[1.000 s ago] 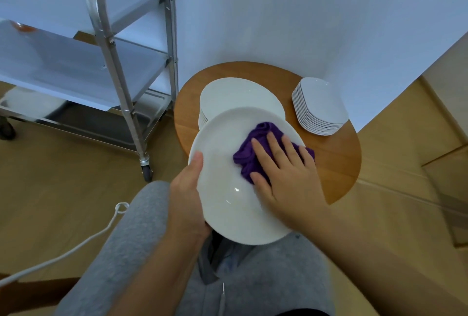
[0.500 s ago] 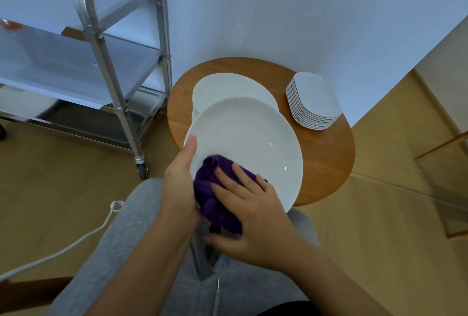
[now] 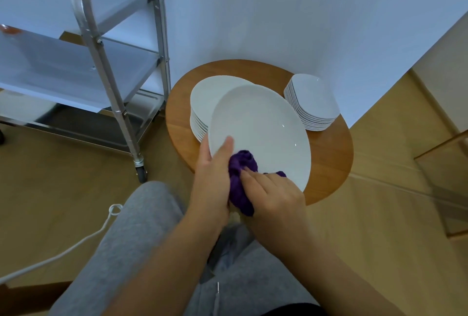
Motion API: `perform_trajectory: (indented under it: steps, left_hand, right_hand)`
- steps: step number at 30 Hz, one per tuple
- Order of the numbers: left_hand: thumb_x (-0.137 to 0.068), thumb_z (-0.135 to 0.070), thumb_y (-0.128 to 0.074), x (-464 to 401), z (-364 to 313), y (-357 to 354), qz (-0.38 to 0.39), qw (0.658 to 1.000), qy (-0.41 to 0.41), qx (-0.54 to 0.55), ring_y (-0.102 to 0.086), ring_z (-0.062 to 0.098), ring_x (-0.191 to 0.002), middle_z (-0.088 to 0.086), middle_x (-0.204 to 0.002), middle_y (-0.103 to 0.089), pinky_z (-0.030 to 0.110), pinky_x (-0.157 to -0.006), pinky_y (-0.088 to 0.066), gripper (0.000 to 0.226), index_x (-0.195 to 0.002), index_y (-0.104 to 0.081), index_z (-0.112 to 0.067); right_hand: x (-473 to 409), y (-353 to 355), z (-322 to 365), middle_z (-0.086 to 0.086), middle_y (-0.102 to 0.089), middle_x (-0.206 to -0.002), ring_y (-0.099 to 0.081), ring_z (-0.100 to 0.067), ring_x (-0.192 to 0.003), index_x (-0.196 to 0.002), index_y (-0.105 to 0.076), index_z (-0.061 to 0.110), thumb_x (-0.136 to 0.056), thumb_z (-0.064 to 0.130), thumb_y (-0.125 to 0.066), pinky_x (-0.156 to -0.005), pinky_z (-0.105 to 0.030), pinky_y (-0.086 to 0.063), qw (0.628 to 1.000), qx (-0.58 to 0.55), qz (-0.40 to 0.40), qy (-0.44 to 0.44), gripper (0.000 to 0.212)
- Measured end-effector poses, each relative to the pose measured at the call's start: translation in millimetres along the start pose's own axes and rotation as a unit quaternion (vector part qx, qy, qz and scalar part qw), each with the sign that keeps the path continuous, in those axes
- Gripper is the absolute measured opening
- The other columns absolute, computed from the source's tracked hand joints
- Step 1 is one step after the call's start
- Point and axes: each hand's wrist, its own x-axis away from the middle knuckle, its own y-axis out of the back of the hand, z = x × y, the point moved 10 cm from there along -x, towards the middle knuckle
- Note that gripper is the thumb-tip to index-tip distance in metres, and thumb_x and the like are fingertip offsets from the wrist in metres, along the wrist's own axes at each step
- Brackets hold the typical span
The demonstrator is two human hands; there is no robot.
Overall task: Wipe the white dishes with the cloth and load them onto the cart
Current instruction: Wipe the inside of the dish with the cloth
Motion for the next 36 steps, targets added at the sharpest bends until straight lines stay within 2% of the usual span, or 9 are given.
perform_trajectory:
  steps: [6, 12, 18, 21, 24, 28, 31, 33, 36]
  left_hand:
    - [-0.09, -0.039, -0.051, -9.6, -12.3, 25.0, 0.03, 0.997, 0.068, 0.025, -0.072, 0.025, -0.072, 0.005, -0.083, -0.075, 0.035, -0.051, -0.056, 0.024, -0.101, -0.061, -0.02]
    - [-0.071, -0.039, -0.061, -23.5, -39.5, 8.8, 0.166, 0.972, 0.088, -0.138, -0.072, 0.021, -0.075, 0.003, -0.087, -0.075, 0.031, -0.054, -0.056, 0.039, -0.105, -0.064, -0.02]
    - [-0.067, -0.08, -0.048, -34.8, -43.6, -19.8, 0.205, 0.964, 0.073, -0.154, -0.059, 0.027, -0.115, 0.006, -0.125, -0.062, 0.047, -0.093, -0.049, 0.078, -0.125, -0.058, -0.029]
    - [-0.064, -0.077, -0.057, -36.5, -25.2, -10.6, 0.161, 0.975, 0.065, -0.139, -0.048, 0.028, -0.125, 0.006, -0.134, -0.053, 0.056, -0.107, -0.033, 0.086, -0.134, -0.048, -0.027]
    - [-0.05, -0.061, -0.08, -25.9, 0.8, -8.6, 0.184, 0.979, 0.085, -0.023, -0.048, 0.034, -0.124, 0.014, -0.133, -0.054, 0.054, -0.107, -0.032, 0.102, -0.135, -0.047, -0.015]
    - [-0.016, -0.038, -0.095, -27.8, 13.8, 3.3, 0.155, 0.976, 0.123, 0.085, -0.065, 0.029, -0.1, 0.013, -0.109, -0.069, 0.043, -0.086, -0.052, 0.107, -0.114, -0.062, -0.01]
    - [-0.038, -0.022, -0.091, -28.5, -6.3, 3.4, 0.145, 0.982, 0.08, 0.091, -0.071, 0.026, -0.085, 0.012, -0.098, -0.073, 0.037, -0.063, -0.058, 0.072, -0.104, -0.066, -0.01]
    - [-0.056, -0.014, -0.08, -31.6, -22.8, 11.6, 0.101, 0.993, 0.039, 0.046, -0.069, 0.028, -0.091, 0.013, -0.104, -0.071, 0.04, -0.071, -0.059, 0.059, -0.112, -0.062, -0.009]
    - [-0.045, -0.023, -0.084, -34.8, -59.7, 32.1, 0.021, 0.995, -0.063, -0.073, -0.067, 0.026, -0.094, 0.009, -0.106, -0.069, 0.04, -0.072, -0.058, 0.066, -0.106, -0.06, -0.014]
  right_hand:
    - [26.7, -16.9, 14.4, -0.009, -0.069, -0.113, -0.066, -0.025, -0.102, -0.112, -0.068, 0.01, -0.08, 0.026, -0.071, -0.085, -0.039, -0.054, 0.986, 0.035, 0.1, 0.126, 0.036]
    - [37.3, -1.8, 6.3, -0.009, -0.07, -0.108, -0.068, -0.026, -0.095, -0.105, -0.072, 0.011, -0.085, 0.015, -0.061, -0.079, -0.04, -0.056, 0.983, 0.05, 0.07, 0.164, 0.023]
    - [0.7, 27.6, -17.4, 0.006, -0.072, -0.085, -0.063, -0.005, -0.076, -0.094, -0.07, 0.028, -0.069, 0.027, -0.077, -0.063, -0.02, -0.052, 0.978, -0.19, 0.074, -0.031, 0.026]
    - [4.1, 20.8, -51.0, 0.011, -0.069, -0.085, -0.065, -0.009, -0.079, -0.091, -0.063, 0.05, -0.052, 0.042, -0.082, -0.057, -0.015, -0.052, 0.837, -0.471, 0.069, -0.27, 0.044]
    - [9.5, 5.7, -54.5, 0.001, -0.073, -0.091, -0.07, -0.019, -0.086, -0.094, -0.072, 0.039, -0.036, 0.036, -0.092, -0.064, -0.028, -0.056, 0.659, -0.681, 0.041, -0.317, 0.061]
    - [11.8, -5.3, -61.0, -0.003, -0.073, -0.097, -0.07, -0.021, -0.089, -0.1, -0.073, 0.031, -0.04, 0.022, -0.09, -0.065, -0.031, -0.057, 0.582, -0.745, -0.009, -0.327, 0.063]
    - [18.9, -9.1, -81.7, -0.001, -0.074, -0.095, -0.071, -0.019, -0.086, -0.097, -0.074, 0.028, -0.039, 0.041, -0.092, -0.062, -0.028, -0.056, 0.592, -0.713, -0.033, -0.374, 0.062]
    - [33.3, -9.5, -106.0, 0.0, -0.074, -0.089, -0.07, -0.02, -0.081, -0.093, -0.073, 0.026, -0.039, 0.046, -0.091, -0.057, -0.027, -0.055, 0.629, -0.62, -0.067, -0.464, 0.061]
    - [46.2, 6.6, -138.5, 0.006, -0.072, -0.087, -0.067, -0.02, -0.089, -0.092, -0.068, 0.03, -0.059, 0.048, -0.081, -0.062, -0.029, -0.051, 0.685, -0.479, -0.13, -0.533, 0.039]
